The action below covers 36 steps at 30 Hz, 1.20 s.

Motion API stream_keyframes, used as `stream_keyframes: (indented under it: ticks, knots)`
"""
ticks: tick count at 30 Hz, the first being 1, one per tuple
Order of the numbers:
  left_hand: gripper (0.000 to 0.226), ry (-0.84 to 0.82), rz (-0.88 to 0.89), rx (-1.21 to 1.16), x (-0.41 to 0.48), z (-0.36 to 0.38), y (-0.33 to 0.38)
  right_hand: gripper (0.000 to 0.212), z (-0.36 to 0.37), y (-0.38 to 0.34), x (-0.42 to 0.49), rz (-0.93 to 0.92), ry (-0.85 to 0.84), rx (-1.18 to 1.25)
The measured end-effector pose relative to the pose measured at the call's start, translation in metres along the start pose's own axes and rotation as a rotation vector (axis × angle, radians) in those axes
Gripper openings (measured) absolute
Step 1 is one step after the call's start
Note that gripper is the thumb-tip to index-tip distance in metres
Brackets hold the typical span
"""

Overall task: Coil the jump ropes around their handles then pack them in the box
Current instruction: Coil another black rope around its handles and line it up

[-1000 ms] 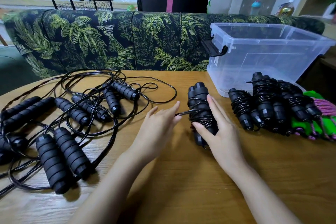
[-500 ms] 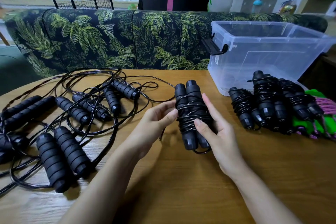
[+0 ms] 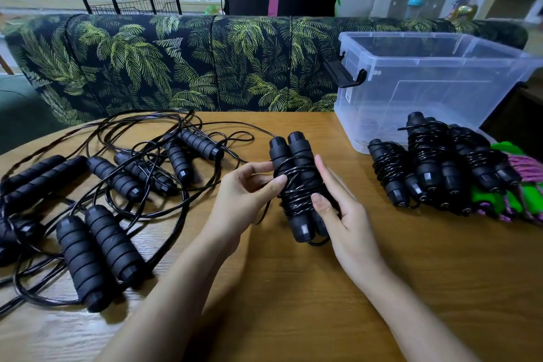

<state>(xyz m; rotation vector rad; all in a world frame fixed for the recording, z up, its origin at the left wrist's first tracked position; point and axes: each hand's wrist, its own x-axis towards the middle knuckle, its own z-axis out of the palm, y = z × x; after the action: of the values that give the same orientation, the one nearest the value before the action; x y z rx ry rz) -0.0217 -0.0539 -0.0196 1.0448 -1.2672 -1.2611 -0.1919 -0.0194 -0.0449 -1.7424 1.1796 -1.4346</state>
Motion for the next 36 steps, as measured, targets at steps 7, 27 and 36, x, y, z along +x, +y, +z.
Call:
stream_keyframes:
  ticks: [7,27,36]
  knots:
    - [0.038,-0.088,0.060,0.076,-0.001,-0.002,0.001,0.042,0.000,0.000,-0.002,-0.027,0.008,-0.053]
    - [0.040,-0.015,0.270,0.320,-0.005,0.013,-0.007,0.091,0.011,0.002,-0.005,-0.161,0.159,-0.854]
    - [0.036,-0.073,0.241,0.270,-0.004,0.006,0.001,0.081,0.006,0.008,-0.001,-0.121,0.170,-0.354]
